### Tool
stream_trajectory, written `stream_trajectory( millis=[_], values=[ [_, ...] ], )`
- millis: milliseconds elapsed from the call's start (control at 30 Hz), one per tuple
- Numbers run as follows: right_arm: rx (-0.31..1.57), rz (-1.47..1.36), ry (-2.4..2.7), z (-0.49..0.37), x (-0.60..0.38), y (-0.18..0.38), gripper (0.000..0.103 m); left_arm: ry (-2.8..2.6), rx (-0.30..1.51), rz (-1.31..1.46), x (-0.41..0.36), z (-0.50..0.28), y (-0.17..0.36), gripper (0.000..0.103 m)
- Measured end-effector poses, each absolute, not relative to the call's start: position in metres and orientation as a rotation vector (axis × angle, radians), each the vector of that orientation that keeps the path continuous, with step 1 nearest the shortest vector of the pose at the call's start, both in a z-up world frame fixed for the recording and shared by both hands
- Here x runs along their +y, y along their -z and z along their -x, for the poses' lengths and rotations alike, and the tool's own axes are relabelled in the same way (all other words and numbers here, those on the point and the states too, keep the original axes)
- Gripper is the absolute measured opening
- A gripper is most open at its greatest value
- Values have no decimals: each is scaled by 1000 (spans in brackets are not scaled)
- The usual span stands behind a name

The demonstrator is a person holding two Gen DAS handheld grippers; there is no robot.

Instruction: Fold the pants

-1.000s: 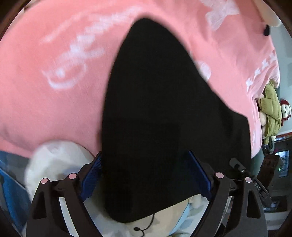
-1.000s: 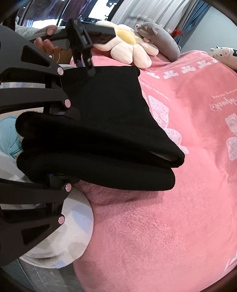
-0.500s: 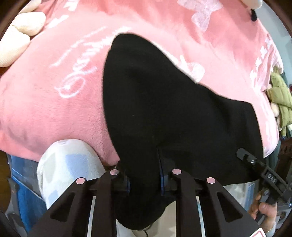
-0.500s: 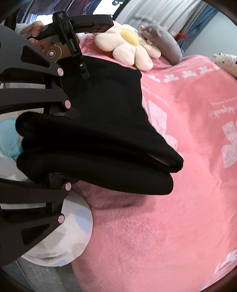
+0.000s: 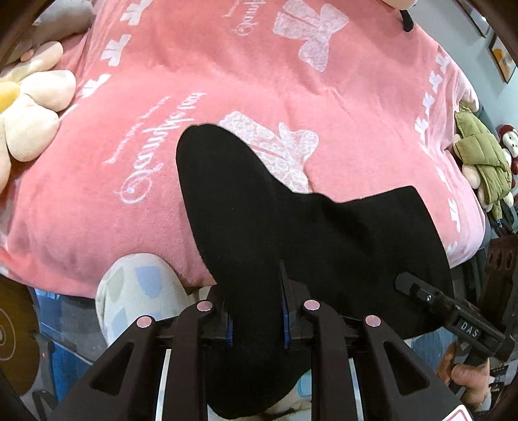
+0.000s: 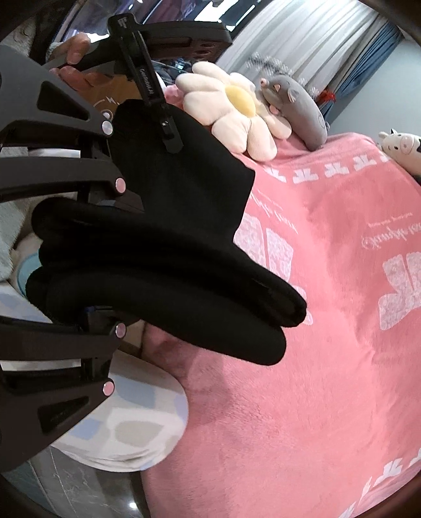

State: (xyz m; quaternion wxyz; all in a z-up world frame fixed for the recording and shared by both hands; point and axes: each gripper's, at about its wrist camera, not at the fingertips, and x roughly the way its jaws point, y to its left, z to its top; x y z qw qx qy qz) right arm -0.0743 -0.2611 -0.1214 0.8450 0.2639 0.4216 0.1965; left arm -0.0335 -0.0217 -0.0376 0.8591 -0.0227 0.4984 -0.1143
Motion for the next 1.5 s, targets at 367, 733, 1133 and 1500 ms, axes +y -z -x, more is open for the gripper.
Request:
stream_trajectory(
  millis=[367,733,1133,1500],
  values=[
    [690,-487,-480,88,-260,33,36,272,892,64,-5,49,-31,17],
    [375,-344,-521,14,-270,-81,36,329,561,89,0,4,-142,17],
    [234,-321,-527,-106,-275,-124,36,274,327,-19,-18,-97,-200,17],
    [264,-306,-497,-174,-265,-107,36,235,387,-34,-25,-180,-187,17]
  ],
)
